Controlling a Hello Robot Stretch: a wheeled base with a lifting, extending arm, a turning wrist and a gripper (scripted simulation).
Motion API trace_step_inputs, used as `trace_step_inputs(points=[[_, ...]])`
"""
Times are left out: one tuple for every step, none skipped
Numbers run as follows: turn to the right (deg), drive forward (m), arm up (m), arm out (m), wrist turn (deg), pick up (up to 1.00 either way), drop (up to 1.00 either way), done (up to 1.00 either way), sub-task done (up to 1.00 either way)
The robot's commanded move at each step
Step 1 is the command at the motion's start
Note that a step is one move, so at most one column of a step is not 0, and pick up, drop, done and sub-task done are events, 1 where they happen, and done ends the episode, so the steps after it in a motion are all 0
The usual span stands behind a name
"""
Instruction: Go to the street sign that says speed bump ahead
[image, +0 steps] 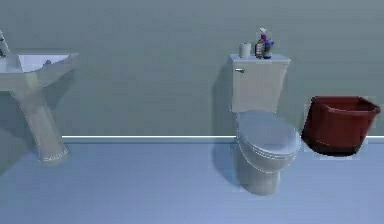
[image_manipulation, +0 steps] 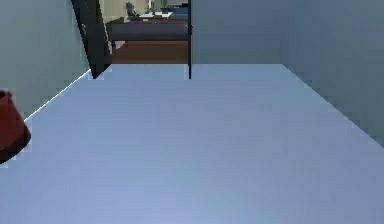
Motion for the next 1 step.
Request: trace_step_inputs(points=[[-45.0, 0.00, 0.00, 0.00, 0.0, 0.00, 0.00, 0.00, 0.00]])
